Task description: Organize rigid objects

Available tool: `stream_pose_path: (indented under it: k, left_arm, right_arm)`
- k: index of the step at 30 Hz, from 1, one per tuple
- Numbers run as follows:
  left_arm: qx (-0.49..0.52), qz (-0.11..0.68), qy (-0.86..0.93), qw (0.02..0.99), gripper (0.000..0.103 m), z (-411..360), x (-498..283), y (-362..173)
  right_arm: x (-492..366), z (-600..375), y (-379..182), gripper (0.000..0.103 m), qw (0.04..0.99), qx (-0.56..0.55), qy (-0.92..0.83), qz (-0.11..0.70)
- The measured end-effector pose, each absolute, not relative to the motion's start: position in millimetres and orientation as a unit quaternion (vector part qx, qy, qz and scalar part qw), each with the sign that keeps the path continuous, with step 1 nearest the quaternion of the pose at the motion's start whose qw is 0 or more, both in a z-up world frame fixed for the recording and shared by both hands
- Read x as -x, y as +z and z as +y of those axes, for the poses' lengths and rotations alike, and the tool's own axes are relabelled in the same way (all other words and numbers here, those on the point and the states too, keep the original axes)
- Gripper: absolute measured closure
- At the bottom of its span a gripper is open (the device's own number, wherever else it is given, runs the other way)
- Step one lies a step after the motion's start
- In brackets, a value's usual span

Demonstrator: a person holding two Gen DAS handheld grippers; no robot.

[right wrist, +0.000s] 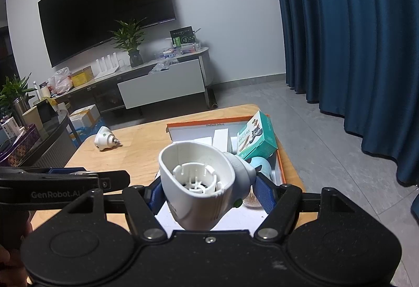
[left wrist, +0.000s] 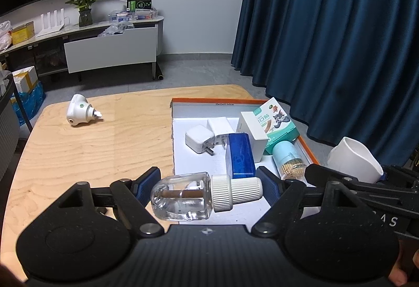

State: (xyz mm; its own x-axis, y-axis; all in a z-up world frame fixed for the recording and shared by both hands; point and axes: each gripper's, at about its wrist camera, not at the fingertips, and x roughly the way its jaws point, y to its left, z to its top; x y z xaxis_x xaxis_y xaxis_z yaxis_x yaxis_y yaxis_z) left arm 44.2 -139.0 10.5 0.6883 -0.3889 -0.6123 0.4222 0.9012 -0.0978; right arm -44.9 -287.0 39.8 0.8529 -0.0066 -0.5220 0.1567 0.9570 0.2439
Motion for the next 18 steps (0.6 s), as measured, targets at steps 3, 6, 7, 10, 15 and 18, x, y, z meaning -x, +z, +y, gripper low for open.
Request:
stream_pose_path:
  k: [3, 6, 7, 10, 15, 18]
  left_arm:
    - [-0.025, 0.327, -0.219, 0.919, 0.022, -138.2, -45.1, 10.4]
    - [-0.025, 0.328, -0.218, 0.919, 0.022, -137.9, -46.1, 10.6]
    - [-0.025, 0.328, -0.218, 0.919, 0.022, -137.7, -46.6, 10.7]
    - [-0.024, 0.328, -0.217, 0.919, 0.022, -137.8, -47.4, 10.7]
    - [-0.025, 0.326, -0.218, 0.919, 0.022, -138.8, -49.4, 11.9]
    - [-0.025, 0.325, -0.219, 0.92, 0.022, -138.9, -50.1, 12.3]
  right_arm:
    - [44.0, -287.4, 39.8, 0.021, 0.952, -0.139, -0.042, 0.268]
    - [42.6, -287.1, 39.6, 0.021, 0.952, -0.139, -0.041, 0.269]
    - [42.6, -287.1, 39.6, 0.021, 0.952, -0.139, -0.042, 0.269]
    - [41.7, -287.4, 39.4, 0.021, 0.952, -0.139, -0.042, 0.27]
    - [40.9, -287.6, 39.5, 0.021, 0.952, -0.138, -0.041, 0.269]
    - [39.4, -286.6, 39.9, 0.021, 0.952, -0.137, -0.041, 0.269]
